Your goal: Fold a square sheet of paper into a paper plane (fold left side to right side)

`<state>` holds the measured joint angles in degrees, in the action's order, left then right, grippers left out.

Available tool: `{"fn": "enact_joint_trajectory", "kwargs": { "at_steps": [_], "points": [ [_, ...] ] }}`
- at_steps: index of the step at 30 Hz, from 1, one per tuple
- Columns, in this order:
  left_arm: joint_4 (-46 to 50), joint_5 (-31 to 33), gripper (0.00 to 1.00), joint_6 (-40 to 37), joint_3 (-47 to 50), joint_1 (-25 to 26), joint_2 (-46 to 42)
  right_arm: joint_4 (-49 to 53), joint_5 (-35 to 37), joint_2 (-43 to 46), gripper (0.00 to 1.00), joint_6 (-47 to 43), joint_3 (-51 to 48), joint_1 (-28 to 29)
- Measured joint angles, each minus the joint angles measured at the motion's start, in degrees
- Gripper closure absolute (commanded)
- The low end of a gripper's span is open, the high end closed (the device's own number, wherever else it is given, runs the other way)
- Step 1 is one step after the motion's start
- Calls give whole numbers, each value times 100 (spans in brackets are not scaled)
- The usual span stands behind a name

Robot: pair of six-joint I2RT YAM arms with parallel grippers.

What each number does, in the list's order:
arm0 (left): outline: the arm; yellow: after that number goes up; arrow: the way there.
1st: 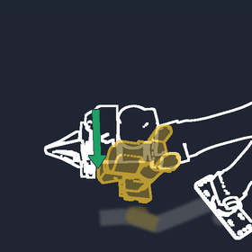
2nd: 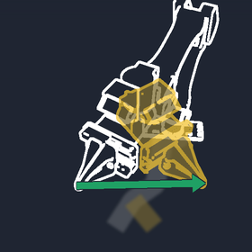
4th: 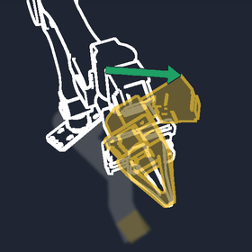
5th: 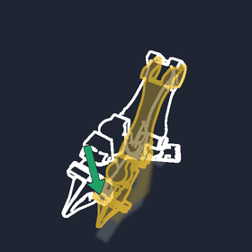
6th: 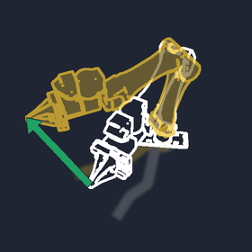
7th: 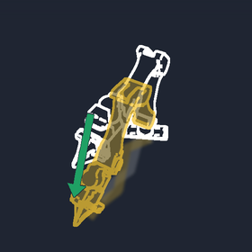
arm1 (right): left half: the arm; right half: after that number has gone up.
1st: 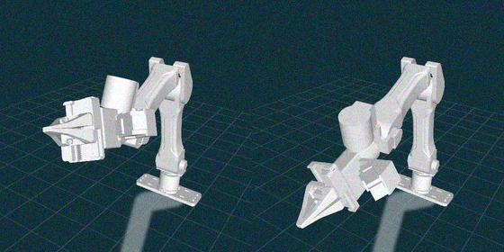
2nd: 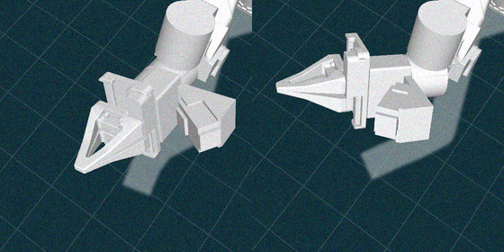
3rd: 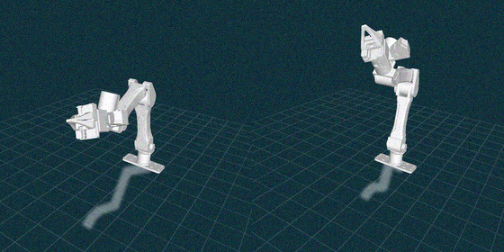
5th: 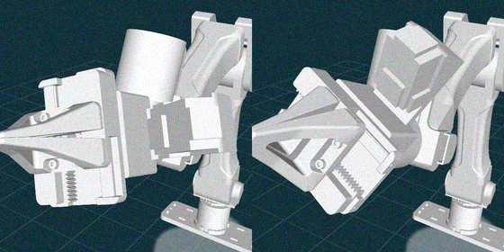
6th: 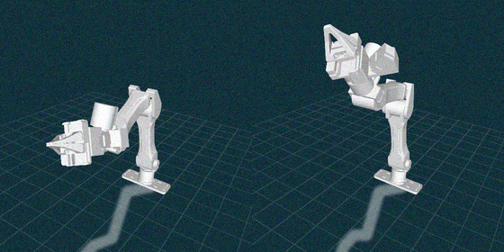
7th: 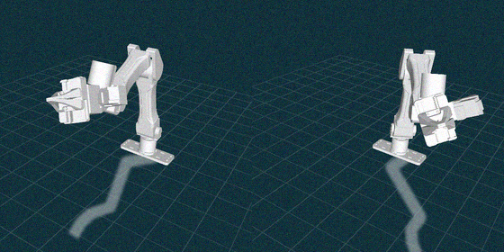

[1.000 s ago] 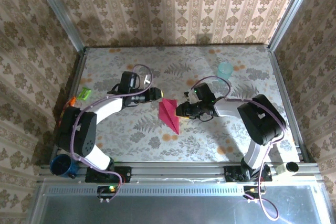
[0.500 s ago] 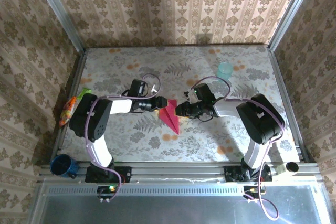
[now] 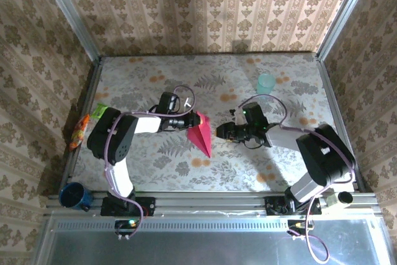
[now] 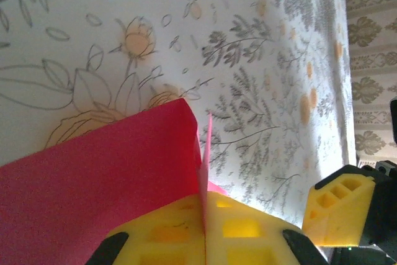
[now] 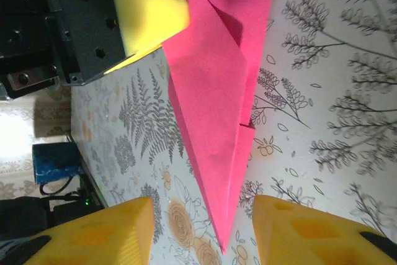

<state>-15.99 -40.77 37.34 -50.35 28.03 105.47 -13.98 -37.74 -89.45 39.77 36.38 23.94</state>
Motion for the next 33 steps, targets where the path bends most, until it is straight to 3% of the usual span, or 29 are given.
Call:
{"fn": "enact_joint_trajectory", "kwargs": {
  "at_steps": [3,6,7,14,24,33],
  "points": [
    [-13,-7,96,0,2,-35,-435,-122,2,479,29,170,-240,-164],
    [-105,-52,97,-4,2,-103,-1104,-184,24,1047,2,308,-348,-240],
    [-151,-63,97,-7,2,-114,-1331,-240,31,1261,0,365,-380,-245],
    [-892,-411,100,136,-11,-146,-2232,-986,-63,2262,0,699,-546,-247],
    [-1818,-861,100,584,-101,87,-2251,-1963,-527,1825,8,1097,-560,-111],
    [-2144,-1073,100,859,-348,264,-2243,-2719,-920,1340,32,1368,-118,22]
  ]
}}
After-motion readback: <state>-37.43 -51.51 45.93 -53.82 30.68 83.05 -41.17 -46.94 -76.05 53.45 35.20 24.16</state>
